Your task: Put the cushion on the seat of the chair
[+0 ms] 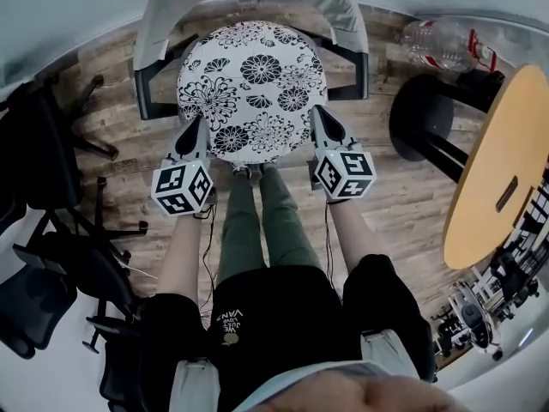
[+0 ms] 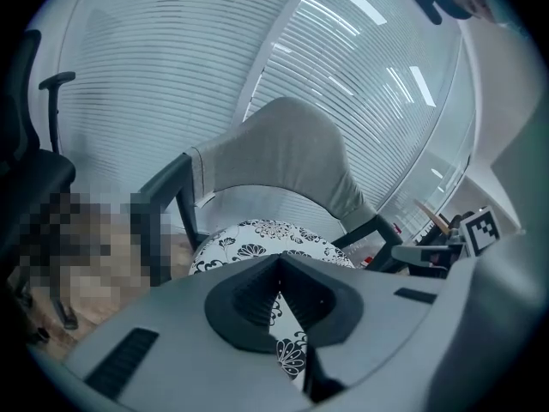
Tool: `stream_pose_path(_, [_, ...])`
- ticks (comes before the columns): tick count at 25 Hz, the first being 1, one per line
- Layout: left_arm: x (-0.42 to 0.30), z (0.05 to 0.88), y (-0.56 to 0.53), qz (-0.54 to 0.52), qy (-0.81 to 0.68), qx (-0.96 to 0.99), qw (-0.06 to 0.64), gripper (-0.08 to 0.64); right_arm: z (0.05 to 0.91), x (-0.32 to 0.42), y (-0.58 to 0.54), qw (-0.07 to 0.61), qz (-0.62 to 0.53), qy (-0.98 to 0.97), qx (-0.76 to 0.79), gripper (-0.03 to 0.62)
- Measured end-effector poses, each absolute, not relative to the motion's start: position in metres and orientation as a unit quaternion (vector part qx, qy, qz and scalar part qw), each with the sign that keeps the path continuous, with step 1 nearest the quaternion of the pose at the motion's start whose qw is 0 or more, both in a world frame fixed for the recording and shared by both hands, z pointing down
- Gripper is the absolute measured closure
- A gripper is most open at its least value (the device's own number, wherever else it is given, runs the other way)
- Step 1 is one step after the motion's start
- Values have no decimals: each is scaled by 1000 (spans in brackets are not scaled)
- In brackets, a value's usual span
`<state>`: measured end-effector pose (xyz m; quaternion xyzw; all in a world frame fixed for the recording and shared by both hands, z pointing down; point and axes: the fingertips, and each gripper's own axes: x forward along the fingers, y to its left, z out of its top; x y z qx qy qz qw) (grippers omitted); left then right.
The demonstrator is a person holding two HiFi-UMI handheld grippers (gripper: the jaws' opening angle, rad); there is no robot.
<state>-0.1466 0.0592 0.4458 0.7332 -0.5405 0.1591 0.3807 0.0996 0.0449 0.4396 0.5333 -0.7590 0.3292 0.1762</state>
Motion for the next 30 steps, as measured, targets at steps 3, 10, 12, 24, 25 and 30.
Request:
stream_pose_path(3, [-147,438,58,156,-543,734,377,549,433,98,46,174,328,-761,532,575])
stream_pose_path(10, [-147,413,59,147,-545,737,372,549,410,96,49,167,325,-764,531,575])
stream_pose_path(12, [-146,406,61,144,-545,738,371,549,403,95,51,165,325,-765,531,575])
stream_pose_path(24, [-141,356,65,130,-546,747,358,549,352,91,52,156,305,-781,522,575])
stream_pose_path(25, [-141,353,64,128,-546,748,356,549,348,91,52,155,304,-781,523,575])
stream_pose_path(30, [-142,335,61,124,-548,750,348,549,332,90,50,147,300,-784,524,575])
